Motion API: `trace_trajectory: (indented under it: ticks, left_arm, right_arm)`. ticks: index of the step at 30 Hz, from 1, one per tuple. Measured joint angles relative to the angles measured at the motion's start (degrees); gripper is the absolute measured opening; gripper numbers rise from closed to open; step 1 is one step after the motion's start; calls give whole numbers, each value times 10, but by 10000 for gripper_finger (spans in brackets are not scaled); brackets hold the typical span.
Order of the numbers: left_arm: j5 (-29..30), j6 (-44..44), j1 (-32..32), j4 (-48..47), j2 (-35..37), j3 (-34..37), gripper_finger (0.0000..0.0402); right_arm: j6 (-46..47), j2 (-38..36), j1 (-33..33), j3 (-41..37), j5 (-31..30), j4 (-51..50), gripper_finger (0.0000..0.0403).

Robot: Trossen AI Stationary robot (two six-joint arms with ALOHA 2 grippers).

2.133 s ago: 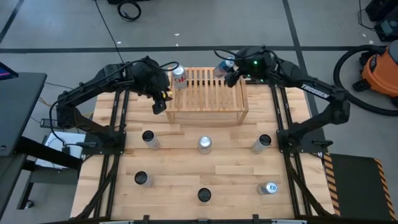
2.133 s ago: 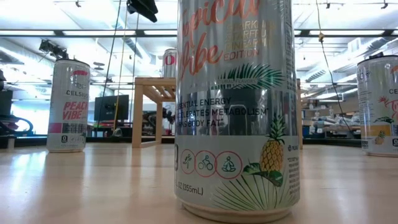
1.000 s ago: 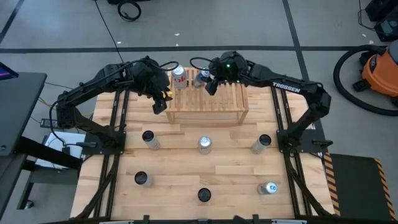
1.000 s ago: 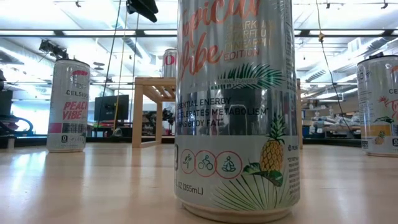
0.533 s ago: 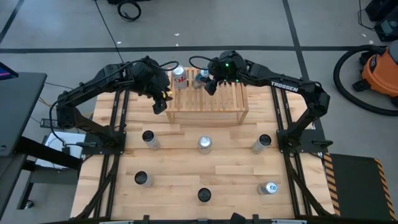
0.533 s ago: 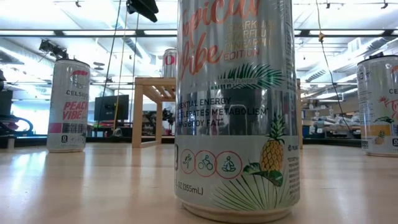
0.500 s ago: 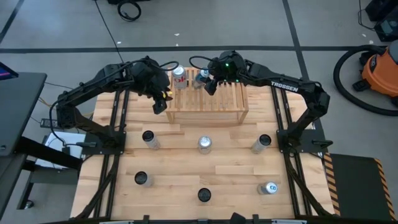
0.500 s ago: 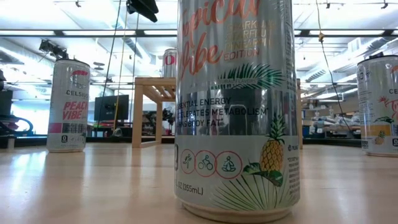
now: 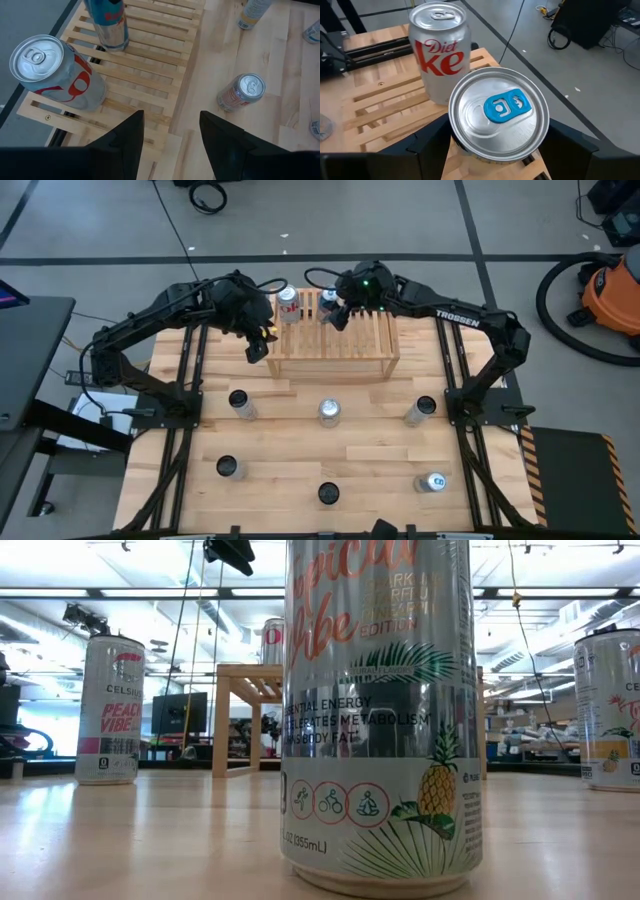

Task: Place canned beverage on shelf
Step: Put the top blue soda can on the shelf

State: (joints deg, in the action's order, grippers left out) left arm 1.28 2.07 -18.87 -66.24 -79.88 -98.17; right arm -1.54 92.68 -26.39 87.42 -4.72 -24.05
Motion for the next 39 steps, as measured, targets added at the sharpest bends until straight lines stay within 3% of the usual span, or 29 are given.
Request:
trace_trajectory:
  ticks: [39]
  left_arm:
    - [0,0,0,0,0,0,192]
  right_arm:
    - [-26,19,1,-7,36,60,284]
